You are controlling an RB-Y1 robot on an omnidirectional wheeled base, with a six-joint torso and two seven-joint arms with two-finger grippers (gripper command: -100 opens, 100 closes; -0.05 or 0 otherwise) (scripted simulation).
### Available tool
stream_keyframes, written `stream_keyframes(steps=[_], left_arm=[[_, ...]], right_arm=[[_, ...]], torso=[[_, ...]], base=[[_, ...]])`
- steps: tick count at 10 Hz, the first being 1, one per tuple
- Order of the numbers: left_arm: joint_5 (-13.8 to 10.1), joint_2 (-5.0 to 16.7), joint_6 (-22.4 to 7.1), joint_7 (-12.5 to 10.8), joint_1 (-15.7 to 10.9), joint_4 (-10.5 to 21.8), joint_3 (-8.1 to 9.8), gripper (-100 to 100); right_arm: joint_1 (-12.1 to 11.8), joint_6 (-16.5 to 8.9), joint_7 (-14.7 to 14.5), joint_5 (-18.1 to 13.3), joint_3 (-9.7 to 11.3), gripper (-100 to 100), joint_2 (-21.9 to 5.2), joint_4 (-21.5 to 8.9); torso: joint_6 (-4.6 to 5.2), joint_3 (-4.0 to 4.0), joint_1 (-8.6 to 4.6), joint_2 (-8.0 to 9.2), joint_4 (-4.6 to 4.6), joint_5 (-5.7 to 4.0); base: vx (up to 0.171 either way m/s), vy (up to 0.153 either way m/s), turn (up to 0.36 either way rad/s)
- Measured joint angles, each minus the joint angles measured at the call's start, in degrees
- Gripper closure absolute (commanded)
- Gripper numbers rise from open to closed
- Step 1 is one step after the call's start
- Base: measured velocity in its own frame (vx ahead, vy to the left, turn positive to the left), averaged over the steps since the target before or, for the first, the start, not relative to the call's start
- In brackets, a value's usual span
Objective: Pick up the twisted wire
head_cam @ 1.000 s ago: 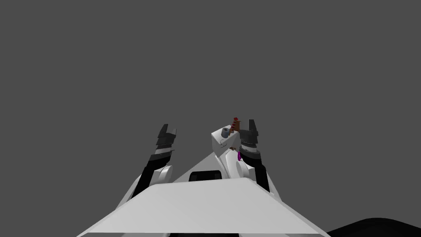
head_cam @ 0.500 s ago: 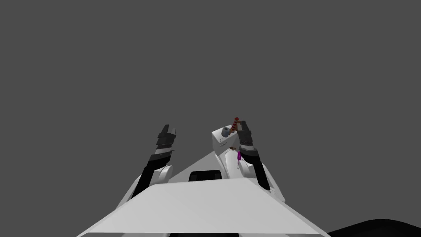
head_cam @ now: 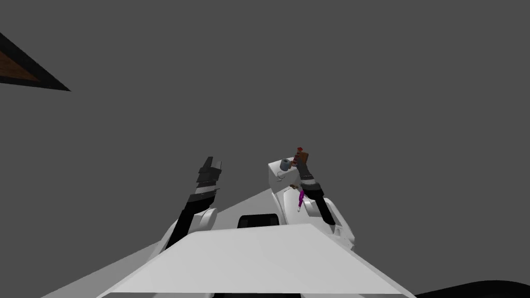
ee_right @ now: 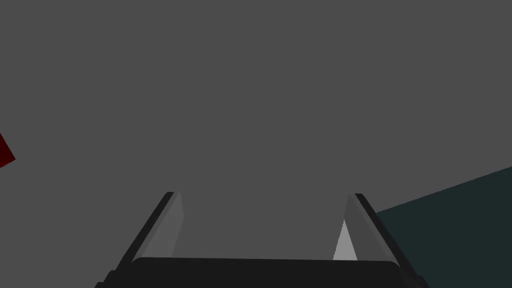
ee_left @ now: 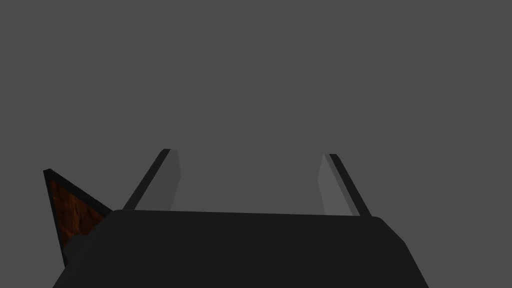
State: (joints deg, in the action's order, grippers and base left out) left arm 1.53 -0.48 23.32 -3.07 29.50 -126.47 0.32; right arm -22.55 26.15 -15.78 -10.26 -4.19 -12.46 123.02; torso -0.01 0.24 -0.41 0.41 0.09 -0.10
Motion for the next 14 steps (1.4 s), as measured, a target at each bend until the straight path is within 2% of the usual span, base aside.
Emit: stream_keyframes(steps=[1, 2, 4, 6, 7, 9, 11, 14], left_arm=[[0.0, 0.0, 0.0, 0.0, 0.0, 0.0, 0.0, 0], [0.0, 0.0, 0.0, 0.0, 0.01, 0.0, 0.0, 0], [0.0, 0.0, 0.0, 0.0, 0.0, 0.0, 0.0, 0], [0.0, 0.0, 0.0, 0.0, 0.01, 0.0, 0.0, 0], [0.0, 0.0, 0.0, 0.0, 0.0, 0.0, 0.0, 0], [0.0, 0.0, 0.0, 0.0, 0.01, 0.0, 0.0, 0], [0.0, 0.0, 0.0, 0.0, 0.01, 0.0, 0.0, 0], [0.0, 0.0, 0.0, 0.0, 0.02, 0.0, 0.0, 0]], right_arm=[[0.8, -0.8, -1.24, -1.24, -1.02, -100, -1.59, -1.95], [0.84, -1.49, -1.83, -1.83, -1.43, -100, -2.32, -2.73], [2.78, -2.77, -4.02, -4.28, -2.47, -100, -4.54, -6.63], [3.74, -3.28, -5.85, -6.11, -3.06, -100, -5.99, -10.17], [4.72, -4.63, -7.0, -7.61, -3.45, -100, -7.65, -11.58], [5.14, -5.14, -8.92, -9.57, -3.87, -100, -9.0, -14.45], [6.97, -5.79, -10.52, -11.37, -4.15, -100, -10.66, -18.36], [7.73, -6.67, -12.58, -13.7, -4.56, -100, -13.07, -22.24]], torso=[[0.01, 0.04, 0.06, 0.07, 0.01, 0.02], [0.04, -0.01, 0.16, -0.04, 0.0, 0.03], [0.0, -0.06, 0.14, -0.1, -0.02, 0.04], [0.01, -0.09, 0.18, -0.16, -0.03, 0.04], [-0.01, -0.04, 0.18, -0.08, -0.01, 0.05], [0.01, -0.06, 0.22, -0.11, -0.02, 0.05], [0.01, -0.11, 0.2, -0.2, -0.04, 0.05], [0.05, -0.14, 0.24, -0.27, -0.05, 0.05]], base=[[-0.103, -0.037, 0.065], [-0.076, -0.04, 0.152], [-0.096, -0.041, 0.202], [-0.106, -0.032, 0.23], [-0.095, -0.033, 0.143], [-0.09, -0.02, 0.152], [-0.076, -0.017, 0.169], [-0.071, -0.003, 0.188]])
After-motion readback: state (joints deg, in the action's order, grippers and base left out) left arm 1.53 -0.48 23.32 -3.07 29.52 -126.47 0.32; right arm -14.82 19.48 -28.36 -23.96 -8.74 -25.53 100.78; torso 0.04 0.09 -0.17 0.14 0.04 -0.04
